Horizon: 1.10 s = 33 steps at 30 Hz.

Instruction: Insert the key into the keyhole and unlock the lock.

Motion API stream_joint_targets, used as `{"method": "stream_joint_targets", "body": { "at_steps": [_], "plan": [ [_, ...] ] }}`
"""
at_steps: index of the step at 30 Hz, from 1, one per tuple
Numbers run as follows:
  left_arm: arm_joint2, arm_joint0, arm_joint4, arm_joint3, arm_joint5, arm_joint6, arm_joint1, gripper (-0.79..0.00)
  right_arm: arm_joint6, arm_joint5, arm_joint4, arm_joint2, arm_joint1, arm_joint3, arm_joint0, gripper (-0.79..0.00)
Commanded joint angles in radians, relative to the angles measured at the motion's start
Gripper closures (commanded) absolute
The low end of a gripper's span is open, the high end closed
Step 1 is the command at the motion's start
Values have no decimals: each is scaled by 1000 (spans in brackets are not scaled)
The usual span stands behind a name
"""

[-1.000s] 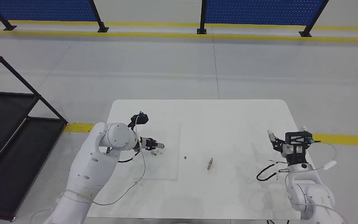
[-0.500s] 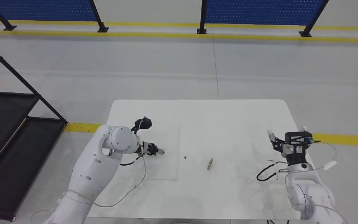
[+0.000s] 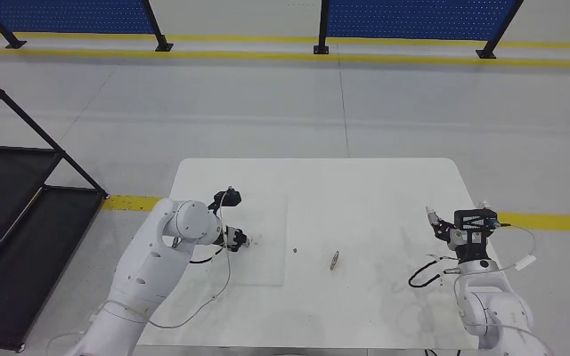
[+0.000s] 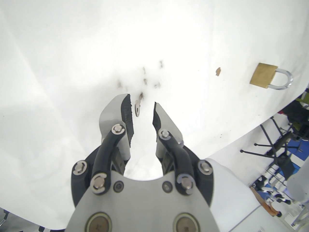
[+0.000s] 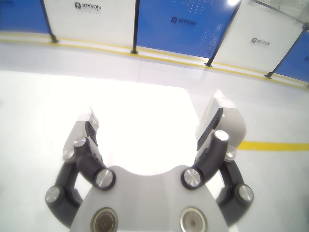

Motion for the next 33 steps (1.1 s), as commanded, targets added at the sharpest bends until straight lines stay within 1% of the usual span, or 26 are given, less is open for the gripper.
{"method": "stream_joint_targets", "body": {
  "at_steps": [1, 2, 5, 7, 9, 12, 15, 22, 25, 29, 31, 33],
  "plan": [
    [3, -2, -4, 7, -2, 3, 1, -197, 0, 0, 0, 0, 0, 0, 0, -785],
    [5, -4, -5, 11, -3, 4, 1, -194, 0, 0, 0, 0, 0, 0, 0, -785],
    [10, -8, -8, 20, -4, 6, 3, -148, 0, 0, 0, 0, 0, 0, 0, -785],
    [12, -12, -10, 25, -5, 7, 4, -92, 0, 0, 0, 0, 0, 0, 0, -785],
    [14, -14, -12, 29, -5, 7, 5, -3, 0, 0, 0, 0, 0, 0, 0, -785],
    [17, -17, -8, 32, -10, 5, 7, 0, 0, 0, 0, 0, 0, 0, 0, -785],
    [14, -16, 13, 9, -16, 3, 12, 0, 0, 0, 0, 0, 0, 0, 0, -785],
    [1, 26, 157, -128, -15, 15, 30, 0, 0, 0, 0, 0, 0, 0, 0, -785],
    [-18, 50, 165, -193, -14, 25, 34, 0, 0, 0, 0, 0, 0, 0, 0, -785],
    [-92, 94, 54, -283, -32, 97, 38, 0, 0, 0, 0, 0, 0, 0, 0, -785],
    [-147, 127, -53, -311, -67, 150, 40, 0, 0, 0, 0, 0, 0, 0, 0, -785],
    [-206, 164, -176, -324, -138, 198, 42, 0, 0, 0, 0, 0, 0, 0, 0, -785]
  ]
}}
